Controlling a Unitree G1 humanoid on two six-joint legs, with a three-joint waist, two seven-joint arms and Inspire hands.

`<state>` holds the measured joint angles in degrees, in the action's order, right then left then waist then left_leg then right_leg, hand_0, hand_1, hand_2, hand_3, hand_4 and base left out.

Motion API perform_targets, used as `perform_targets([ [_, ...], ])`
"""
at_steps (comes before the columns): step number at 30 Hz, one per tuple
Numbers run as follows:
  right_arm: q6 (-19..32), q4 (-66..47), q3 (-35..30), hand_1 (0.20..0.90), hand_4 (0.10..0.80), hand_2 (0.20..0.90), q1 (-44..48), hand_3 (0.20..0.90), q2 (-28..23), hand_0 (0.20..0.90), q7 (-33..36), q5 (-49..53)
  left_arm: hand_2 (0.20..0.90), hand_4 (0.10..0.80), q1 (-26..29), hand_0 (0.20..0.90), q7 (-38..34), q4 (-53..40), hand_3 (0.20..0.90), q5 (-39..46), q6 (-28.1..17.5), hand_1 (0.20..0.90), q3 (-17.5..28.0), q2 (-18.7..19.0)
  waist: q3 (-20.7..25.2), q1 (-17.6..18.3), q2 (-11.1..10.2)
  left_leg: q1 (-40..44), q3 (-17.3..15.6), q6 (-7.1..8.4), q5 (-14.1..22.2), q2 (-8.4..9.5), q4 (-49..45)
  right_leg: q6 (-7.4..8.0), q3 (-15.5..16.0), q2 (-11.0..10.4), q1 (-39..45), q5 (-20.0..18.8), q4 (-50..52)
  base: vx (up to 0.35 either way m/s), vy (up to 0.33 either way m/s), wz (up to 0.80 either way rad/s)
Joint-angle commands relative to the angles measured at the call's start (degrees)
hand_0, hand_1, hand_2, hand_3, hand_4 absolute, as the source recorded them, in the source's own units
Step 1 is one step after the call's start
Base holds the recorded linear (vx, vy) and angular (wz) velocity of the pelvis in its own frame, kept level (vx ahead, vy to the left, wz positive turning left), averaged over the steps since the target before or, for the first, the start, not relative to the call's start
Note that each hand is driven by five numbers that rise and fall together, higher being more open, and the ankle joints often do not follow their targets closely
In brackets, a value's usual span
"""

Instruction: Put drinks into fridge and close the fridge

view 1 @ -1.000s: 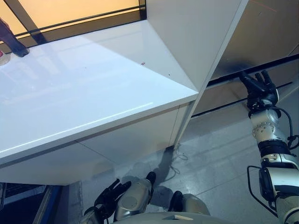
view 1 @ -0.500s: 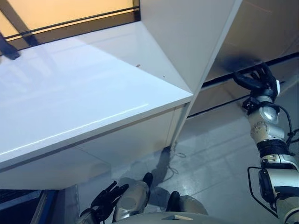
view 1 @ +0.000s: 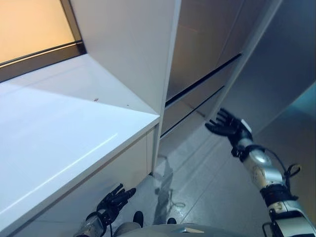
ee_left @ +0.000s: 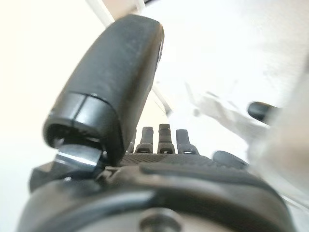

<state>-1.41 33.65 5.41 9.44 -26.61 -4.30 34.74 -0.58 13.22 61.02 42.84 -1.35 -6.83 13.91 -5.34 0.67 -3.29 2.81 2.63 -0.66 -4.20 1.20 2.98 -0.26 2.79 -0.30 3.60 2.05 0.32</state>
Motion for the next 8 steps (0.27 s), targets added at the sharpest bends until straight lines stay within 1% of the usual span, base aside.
perform_targets([
  [1,4.8,1.2,1.2,0.9,0.8,0.9,1.0,0.9,2.6,0.9,-3.3,-0.2,0.9,0.8,0.3,0.9,0.1,0.8,0.9,-2.0,-1.6,0.9,0.0,-0.1,3.3,-0.6,0.4,0.6,-3.9,-1.06,4.8,1.37,-1.8,1.07,-1.3,0.2,-0.5,-4.5,-2.7,-0.035,-0.03,-0.17],
  [3,4.0,5.9,1.3,0.9,0.8,0.9,0.0,0.9,4.9,0.9,-3.5,0.2,0.9,0.8,0.6,0.9,-0.1,1.9,0.9,-2.5,-1.5,0.9,0.2,-0.2,3.6,-0.5,0.5,0.8,-4.0,-1.01,4.8,1.31,-1.6,0.98,-1.2,0.5,-0.2,-4.5,-3.0,-0.016,-0.025,-0.09],
  [5,4.2,7.6,1.3,0.9,0.8,0.9,-0.1,0.9,5.4,0.9,-3.8,0.0,0.9,0.8,0.7,0.9,0.0,2.5,0.9,-2.7,-1.7,0.9,0.2,-0.2,3.6,-0.5,0.6,0.9,-4.1,-1.02,4.8,1.29,-1.6,0.94,-1.2,0.5,-0.1,-4.5,-3.0,0.0,0.0,0.0],
  [6,4.2,14.6,1.6,0.9,0.8,0.9,-0.9,0.9,7.7,0.9,-3.6,0.6,0.9,0.8,1.0,0.9,0.5,5.3,0.9,-4.2,-2.3,0.9,0.7,-0.2,3.8,-0.6,0.8,1.3,-4.1,-1.07,4.9,1.22,-1.3,0.74,-1.1,0.8,0.2,-4.0,-3.0,0.0,0.0,0.0],
  [8,4.2,21.0,1.2,0.9,0.8,0.9,-1.6,0.9,9.8,0.9,-3.5,2.1,0.9,0.8,0.9,0.9,0.6,7.2,0.9,-4.9,-3.0,0.9,0.9,-0.3,3.9,-0.7,0.9,1.4,-4.2,-1.21,5.2,1.33,-1.7,0.61,-0.9,0.9,0.5,-3.7,-2.7,0.018,-0.009,0.0],
])
